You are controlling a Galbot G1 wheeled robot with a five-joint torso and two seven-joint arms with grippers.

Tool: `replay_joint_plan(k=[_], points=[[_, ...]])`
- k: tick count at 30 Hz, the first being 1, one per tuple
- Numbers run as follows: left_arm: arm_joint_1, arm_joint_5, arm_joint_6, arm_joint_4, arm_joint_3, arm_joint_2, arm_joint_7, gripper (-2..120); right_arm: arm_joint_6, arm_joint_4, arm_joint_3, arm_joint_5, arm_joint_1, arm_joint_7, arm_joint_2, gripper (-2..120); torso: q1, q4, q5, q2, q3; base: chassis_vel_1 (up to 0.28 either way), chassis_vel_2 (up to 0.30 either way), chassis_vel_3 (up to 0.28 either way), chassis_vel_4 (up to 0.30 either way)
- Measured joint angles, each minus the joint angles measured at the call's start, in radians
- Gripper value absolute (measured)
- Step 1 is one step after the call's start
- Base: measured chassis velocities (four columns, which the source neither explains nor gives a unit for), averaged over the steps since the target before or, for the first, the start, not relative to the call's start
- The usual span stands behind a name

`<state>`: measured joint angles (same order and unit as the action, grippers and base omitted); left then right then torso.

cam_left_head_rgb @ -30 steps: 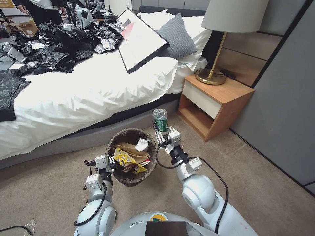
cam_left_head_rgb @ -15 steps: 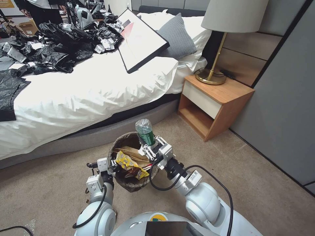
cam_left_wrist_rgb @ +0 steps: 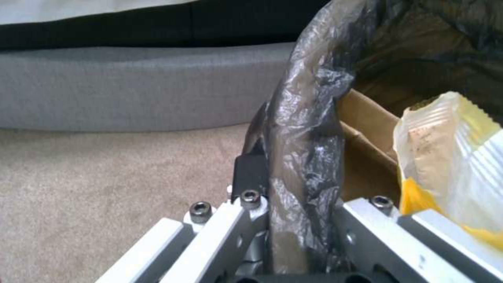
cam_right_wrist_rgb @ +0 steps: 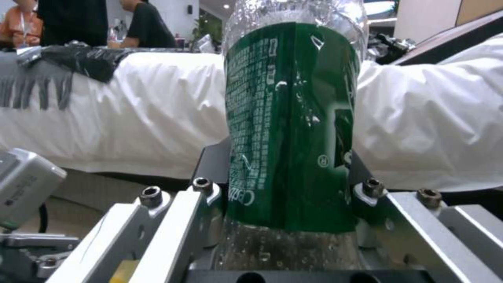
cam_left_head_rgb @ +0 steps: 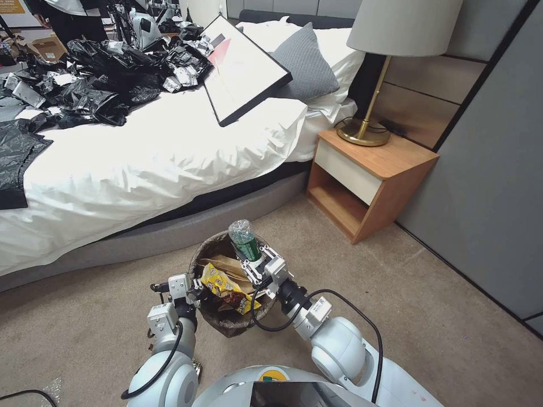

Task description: Pick up the trash bin, then pick up the garbage from the floor and place it into the trash bin.

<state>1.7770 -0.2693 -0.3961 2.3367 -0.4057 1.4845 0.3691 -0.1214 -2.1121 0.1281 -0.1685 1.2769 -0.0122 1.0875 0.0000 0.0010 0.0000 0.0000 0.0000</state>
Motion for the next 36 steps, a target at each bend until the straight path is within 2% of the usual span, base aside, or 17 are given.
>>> replay_joint_plan(k=[13,36], points=[[0.009,-0.034,-0.031,0.024,0.007,0.0,0.004,0,-0.012,0.088,0.021,-0.006,-0.02,-0.006,0.028,29,0.0,0.0,-0.0001,0.0,0.0,0.0,0.0,0.0,0.0],[0.006,-0.064,-0.041,0.036,0.016,0.005,0.017,0,-0.027,0.194,0.036,-0.002,-0.016,-0.02,0.062,29,0.0,0.0,-0.0001,0.0,0.0,0.0,0.0,0.0,0.0]])
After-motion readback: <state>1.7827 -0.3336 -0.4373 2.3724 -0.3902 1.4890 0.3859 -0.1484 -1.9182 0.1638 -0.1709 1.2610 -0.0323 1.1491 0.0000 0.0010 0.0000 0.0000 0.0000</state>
